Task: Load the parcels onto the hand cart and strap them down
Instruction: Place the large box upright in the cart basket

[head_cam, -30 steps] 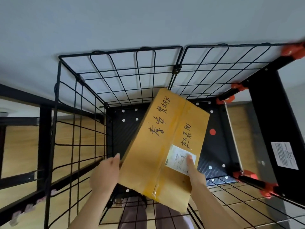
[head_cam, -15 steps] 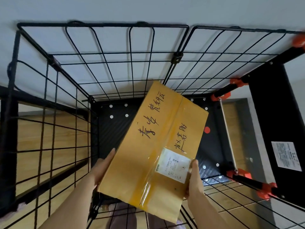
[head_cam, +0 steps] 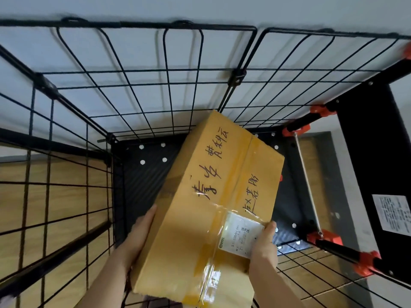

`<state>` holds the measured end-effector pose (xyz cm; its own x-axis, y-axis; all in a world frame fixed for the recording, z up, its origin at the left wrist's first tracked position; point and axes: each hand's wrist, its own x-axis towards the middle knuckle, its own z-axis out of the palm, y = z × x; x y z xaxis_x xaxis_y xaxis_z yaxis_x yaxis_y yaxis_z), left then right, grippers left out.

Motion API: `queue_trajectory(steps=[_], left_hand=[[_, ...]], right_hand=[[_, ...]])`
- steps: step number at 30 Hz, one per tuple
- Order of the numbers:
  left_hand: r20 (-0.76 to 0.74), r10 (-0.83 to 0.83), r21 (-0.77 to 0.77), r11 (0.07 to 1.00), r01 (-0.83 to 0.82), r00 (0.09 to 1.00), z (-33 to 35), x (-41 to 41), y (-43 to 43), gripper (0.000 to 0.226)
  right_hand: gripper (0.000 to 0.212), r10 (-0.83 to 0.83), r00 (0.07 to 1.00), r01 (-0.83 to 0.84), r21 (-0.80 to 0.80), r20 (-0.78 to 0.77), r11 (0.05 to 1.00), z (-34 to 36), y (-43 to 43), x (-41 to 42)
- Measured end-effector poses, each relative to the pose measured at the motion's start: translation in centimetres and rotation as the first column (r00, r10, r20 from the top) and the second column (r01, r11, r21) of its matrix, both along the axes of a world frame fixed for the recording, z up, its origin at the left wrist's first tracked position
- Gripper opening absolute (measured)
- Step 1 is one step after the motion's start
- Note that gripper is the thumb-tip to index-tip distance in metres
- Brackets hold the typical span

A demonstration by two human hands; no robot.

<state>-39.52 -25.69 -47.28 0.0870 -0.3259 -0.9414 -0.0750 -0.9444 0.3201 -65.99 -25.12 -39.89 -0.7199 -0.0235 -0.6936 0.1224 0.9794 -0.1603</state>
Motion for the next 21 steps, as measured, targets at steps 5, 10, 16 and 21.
queue_trajectory(steps=[5, 10, 16, 21], left_hand=[[0.025, -0.105, 0.044, 0.994, 0.104, 0.994, 2.8, -0.3, -0.2, 0.123], [-0.037, -0.144, 0.104, 0.984, 0.147, 0.989, 5.2, 0.2, -0.5, 0.127], [-0.101, -0.052, 0.074, 0.995, 0.060, 0.993, 8.5, 0.7, 0.5, 0.123], [-0.127, 0.032, 0.026, 0.999, -0.029, 0.991, 11.6, 0.1, 1.4, 0.113]], right_hand=[[0.078, 0.050, 0.998, -0.050, -0.005, -0.031, 0.999, 0.9, -0.9, -1.2], [0.082, 0.138, 0.990, -0.137, 0.041, -0.038, 0.990, 2.8, -1.7, -1.8], [0.084, 0.197, 0.980, -0.196, 0.051, 0.002, 0.979, 6.8, -2.7, -1.7], [0.084, 0.199, 0.980, -0.198, 0.016, -0.022, 0.980, 9.7, -2.3, -1.2]])
